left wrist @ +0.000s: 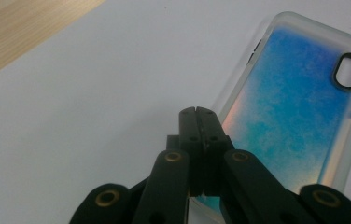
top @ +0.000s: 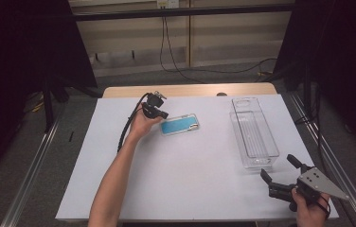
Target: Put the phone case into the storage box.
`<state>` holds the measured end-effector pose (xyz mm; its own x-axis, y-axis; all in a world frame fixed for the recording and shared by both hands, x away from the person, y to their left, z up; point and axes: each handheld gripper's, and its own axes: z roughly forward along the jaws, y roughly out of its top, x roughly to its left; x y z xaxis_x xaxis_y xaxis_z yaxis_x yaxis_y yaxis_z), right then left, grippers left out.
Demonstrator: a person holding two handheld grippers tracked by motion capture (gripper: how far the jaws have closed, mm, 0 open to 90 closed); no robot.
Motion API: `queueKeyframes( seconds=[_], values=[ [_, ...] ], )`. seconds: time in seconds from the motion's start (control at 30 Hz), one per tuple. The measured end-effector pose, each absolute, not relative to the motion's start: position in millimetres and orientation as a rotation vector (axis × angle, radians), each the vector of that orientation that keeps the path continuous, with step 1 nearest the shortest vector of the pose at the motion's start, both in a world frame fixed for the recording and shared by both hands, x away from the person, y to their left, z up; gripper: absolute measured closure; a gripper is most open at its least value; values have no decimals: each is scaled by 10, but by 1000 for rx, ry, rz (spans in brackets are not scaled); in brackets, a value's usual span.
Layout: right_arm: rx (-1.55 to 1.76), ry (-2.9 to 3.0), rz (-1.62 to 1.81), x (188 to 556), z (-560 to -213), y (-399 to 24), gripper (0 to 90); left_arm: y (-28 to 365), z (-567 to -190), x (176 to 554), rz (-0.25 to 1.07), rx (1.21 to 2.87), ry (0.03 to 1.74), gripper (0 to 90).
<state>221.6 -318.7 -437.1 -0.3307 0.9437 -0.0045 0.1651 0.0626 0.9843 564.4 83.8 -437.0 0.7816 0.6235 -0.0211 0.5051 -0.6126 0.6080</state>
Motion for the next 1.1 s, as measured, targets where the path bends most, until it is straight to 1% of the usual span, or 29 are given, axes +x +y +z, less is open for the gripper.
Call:
queueKeyframes(
  seconds=[0.5,0.53,0.6,0.7,1.1],
  values=[
    [1135,1605,1338,2214,-4372,-3187,0,843,-4348,5585,241,2392,796,900],
    [1135,1605,1338,2214,-4372,-3188,0,850,-4349,5584,238,2388,801,900],
    [1136,1605,1336,2213,-4371,-3186,0,874,-4327,5592,281,2369,814,900],
    [1135,1606,1336,2215,-4372,-3185,0,939,-4315,5631,288,2359,842,900],
    [1138,1604,1335,2218,-4374,-3185,0,947,-4401,5611,265,2408,838,900]
  ],
)
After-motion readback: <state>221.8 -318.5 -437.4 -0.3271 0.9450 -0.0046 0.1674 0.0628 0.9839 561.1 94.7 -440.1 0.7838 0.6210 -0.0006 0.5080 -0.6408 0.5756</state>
